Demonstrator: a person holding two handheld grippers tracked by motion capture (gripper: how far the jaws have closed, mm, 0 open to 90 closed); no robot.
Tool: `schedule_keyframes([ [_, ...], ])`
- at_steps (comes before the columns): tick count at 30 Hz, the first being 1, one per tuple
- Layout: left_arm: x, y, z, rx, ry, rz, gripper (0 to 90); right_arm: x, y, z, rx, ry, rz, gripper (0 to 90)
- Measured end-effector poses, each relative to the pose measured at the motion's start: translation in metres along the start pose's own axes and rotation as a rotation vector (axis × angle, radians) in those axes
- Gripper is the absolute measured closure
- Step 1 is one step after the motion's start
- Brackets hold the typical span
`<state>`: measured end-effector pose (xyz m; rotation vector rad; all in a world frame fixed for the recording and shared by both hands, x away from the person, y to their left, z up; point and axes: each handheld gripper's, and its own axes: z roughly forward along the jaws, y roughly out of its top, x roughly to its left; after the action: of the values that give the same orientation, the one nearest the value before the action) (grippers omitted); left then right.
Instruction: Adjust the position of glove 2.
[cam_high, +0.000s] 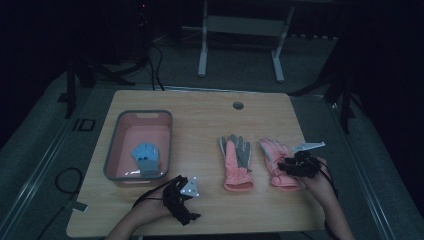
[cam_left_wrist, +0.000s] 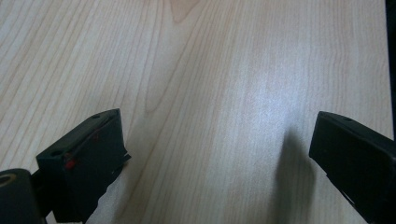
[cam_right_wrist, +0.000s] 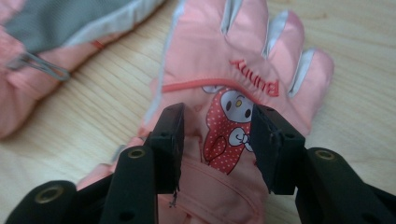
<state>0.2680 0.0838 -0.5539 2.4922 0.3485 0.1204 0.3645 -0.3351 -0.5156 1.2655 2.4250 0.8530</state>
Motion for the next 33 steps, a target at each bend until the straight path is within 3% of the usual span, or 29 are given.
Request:
schedule_keyframes([
  [4, 0.001, 0.0, 0.0, -0.002, -0.01, -0.005, 3.7, 0.005, -0.006, 0.006, -0.017, -0.009, -0.038, 70.4],
  [6, 0.001, 0.0, 0.0, -0.005, -0.011, -0.005, 3.7, 0.007, -0.008, 0.006, -0.027, -0.02, -0.029, 79.4],
  [7, 0.001, 0.0, -0.001, -0.001, -0.011, -0.002, 3.7, 0.007, -0.008, 0.006, -0.027, -0.02, -0.029, 79.4],
  [8, 0.0, 0.0, 0.0, 0.001, -0.014, 0.0, 3.7, 0.009, -0.01, 0.005, -0.041, -0.034, 0.011, 86.1],
  [10, 0.0, 0.0, 0.0, 0.001, -0.014, 0.0, 3.7, 0.011, -0.011, 0.005, -0.05, -0.043, 0.036, 86.1],
  [11, -0.001, 0.0, 0.0, -0.004, -0.018, -0.004, 3.8, 0.013, -0.01, 0.002, -0.061, -0.063, 0.086, 89.0],
  [13, 0.0, 0.0, 0.0, -0.002, -0.016, -0.005, 3.7, 0.017, -0.005, -0.007, -0.084, -0.087, 0.149, 89.3],
  [16, 0.0, 0.0, 0.0, -0.004, -0.018, -0.005, 3.7, 0.029, 0.007, -0.023, -0.121, -0.132, 0.183, 89.3],
  [18, -0.001, 0.001, 0.0, -0.006, -0.019, -0.004, 3.7, 0.034, 0.013, -0.029, -0.127, -0.145, 0.184, 89.3],
  [21, -0.001, 0.001, 0.0, -0.008, -0.018, -0.003, 3.7, 0.059, 0.038, -0.049, -0.169, -0.195, 0.156, 89.3],
  [22, -0.001, 0.001, 0.0, -0.008, -0.018, -0.003, 3.7, 0.059, 0.038, -0.049, -0.169, -0.195, 0.156, 89.3],
  [23, -0.001, 0.001, 0.0, -0.008, -0.017, -0.001, 3.7, 0.072, 0.05, -0.056, -0.188, -0.21, 0.144, 89.3],
  [25, -0.001, 0.001, 0.0, -0.006, -0.016, 0.002, 3.7, 0.085, 0.061, -0.061, -0.207, -0.214, 0.136, 89.4],
  [27, -0.001, 0.001, 0.0, -0.006, -0.017, 0.002, 3.7, 0.085, 0.061, -0.061, -0.207, -0.214, 0.136, 89.4],
  [28, -0.001, 0.001, 0.0, -0.008, -0.019, 0.002, 3.7, 0.102, 0.072, -0.064, -0.234, -0.205, 0.153, 89.3],
  [33, -0.001, 0.002, -0.001, -0.012, -0.016, 0.0, 3.8, 0.12, 0.08, -0.06, -0.252, -0.19, 0.179, 89.3],
])
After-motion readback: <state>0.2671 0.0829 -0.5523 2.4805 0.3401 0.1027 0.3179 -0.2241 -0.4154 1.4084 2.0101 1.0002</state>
